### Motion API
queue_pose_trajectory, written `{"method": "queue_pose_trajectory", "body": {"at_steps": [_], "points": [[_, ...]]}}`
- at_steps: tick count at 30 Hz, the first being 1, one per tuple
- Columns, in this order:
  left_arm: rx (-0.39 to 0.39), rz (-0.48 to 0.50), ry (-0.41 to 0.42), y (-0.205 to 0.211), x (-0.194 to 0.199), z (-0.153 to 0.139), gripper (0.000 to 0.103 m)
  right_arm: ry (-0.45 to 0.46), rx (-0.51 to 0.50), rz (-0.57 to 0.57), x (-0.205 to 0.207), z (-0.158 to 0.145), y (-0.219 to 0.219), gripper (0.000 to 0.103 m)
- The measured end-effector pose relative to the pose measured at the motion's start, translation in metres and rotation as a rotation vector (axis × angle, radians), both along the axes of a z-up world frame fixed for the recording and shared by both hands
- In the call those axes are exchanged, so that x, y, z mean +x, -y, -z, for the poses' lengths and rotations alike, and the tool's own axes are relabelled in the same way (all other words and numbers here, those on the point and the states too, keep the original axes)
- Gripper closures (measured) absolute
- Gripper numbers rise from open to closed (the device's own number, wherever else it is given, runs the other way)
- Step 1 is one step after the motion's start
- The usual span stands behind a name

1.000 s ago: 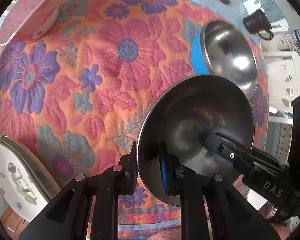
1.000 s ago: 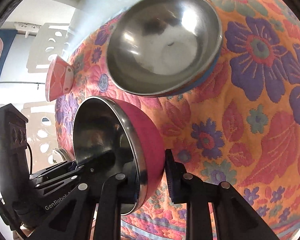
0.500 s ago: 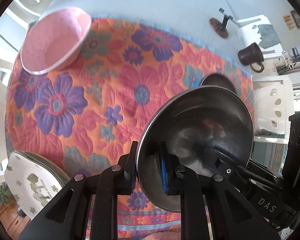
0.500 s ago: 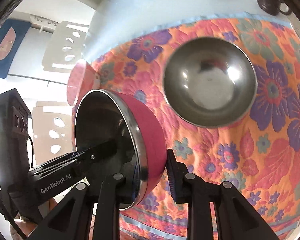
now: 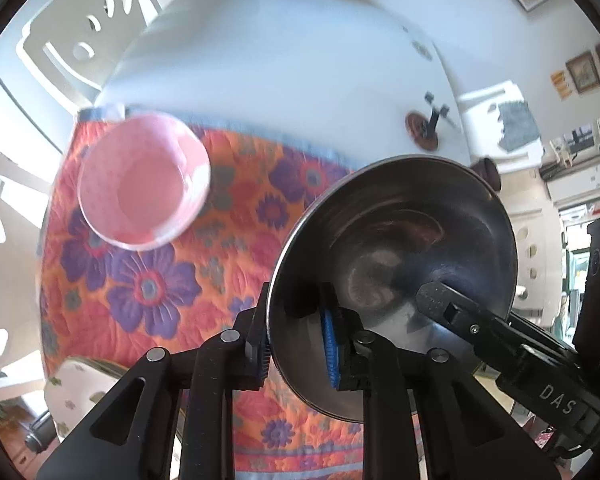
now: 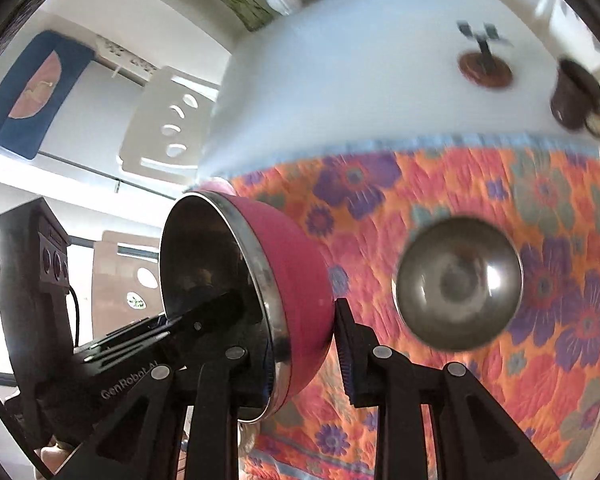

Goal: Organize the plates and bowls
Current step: 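Carry the steel bowl with the right gripper to the pink polka-dot bowl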

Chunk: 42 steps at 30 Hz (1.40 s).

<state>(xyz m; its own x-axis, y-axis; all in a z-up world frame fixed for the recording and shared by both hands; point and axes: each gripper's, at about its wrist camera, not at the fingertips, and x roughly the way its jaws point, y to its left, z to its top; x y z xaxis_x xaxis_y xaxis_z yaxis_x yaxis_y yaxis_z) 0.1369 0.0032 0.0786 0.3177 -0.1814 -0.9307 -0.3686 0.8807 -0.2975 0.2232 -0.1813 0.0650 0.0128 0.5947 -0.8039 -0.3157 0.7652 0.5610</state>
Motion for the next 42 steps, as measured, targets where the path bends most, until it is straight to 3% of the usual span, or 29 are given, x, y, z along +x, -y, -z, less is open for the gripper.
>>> {"method": "queue_pose_trajectory", "body": {"at_steps": [7, 16, 31, 42], "points": [[0.001, -0.068, 0.042, -0.037, 0.002, -0.018, 0.083, 0.061, 0.009, -0.041, 0.017, -0.031, -0.042, 0.077], [-0.009, -0.156, 0.042, -0.089, -0.007, -0.012, 0.083, 0.071, 0.009, -0.118, 0.021, -0.037, -0.096, 0.077], [-0.031, -0.263, -0.018, -0.154, -0.01, 0.029, 0.083, 0.005, -0.019, -0.224, 0.031, 0.005, -0.181, 0.077], [-0.045, -0.272, -0.069, -0.173, 0.003, 0.066, 0.083, -0.048, -0.061, -0.251, 0.047, 0.046, -0.208, 0.077]]}}
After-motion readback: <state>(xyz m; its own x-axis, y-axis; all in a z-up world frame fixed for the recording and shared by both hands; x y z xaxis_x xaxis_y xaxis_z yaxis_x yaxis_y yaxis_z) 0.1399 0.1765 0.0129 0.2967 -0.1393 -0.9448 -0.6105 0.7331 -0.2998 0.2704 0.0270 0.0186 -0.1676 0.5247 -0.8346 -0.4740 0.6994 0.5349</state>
